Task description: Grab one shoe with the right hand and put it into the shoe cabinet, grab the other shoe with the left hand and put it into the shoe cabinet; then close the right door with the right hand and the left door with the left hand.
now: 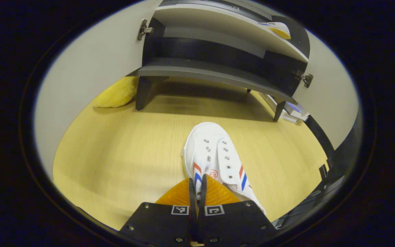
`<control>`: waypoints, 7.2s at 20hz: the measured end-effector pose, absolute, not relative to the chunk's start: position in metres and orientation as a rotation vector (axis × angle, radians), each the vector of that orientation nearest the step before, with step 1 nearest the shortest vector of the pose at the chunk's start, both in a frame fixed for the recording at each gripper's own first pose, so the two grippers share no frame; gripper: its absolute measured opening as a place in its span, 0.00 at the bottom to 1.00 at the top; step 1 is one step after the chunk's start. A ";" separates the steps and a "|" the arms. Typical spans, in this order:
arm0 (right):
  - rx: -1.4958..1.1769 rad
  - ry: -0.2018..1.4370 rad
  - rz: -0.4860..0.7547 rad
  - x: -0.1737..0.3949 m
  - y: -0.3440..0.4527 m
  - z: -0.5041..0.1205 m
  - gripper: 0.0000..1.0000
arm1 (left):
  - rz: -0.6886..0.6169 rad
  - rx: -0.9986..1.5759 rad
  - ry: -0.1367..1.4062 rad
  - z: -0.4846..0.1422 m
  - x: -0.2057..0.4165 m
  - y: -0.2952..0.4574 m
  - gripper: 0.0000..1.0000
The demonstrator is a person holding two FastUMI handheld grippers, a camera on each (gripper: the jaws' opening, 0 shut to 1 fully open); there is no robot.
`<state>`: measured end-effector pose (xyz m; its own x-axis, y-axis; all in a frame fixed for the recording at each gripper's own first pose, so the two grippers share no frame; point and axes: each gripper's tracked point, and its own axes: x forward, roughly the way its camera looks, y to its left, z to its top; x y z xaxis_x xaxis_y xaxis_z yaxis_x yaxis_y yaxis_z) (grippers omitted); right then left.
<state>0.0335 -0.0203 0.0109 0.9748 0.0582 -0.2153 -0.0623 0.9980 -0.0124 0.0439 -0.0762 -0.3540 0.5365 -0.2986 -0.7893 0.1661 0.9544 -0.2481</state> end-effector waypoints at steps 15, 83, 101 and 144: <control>-0.001 0.197 0.090 0.021 -0.023 0.017 0.99 | -0.305 -0.147 0.722 -0.219 0.097 -0.080 0.01; -0.007 -0.002 -0.291 0.072 -0.187 0.107 0.96 | 0.010 -0.047 0.088 0.132 0.043 0.059 0.89; 0.052 -0.009 -0.082 0.083 -0.080 0.110 0.96 | 0.170 -0.057 0.075 0.135 0.026 0.160 0.96; 0.050 0.073 0.002 0.054 -0.103 0.060 0.99 | -0.052 -0.053 0.070 0.134 0.138 0.015 0.89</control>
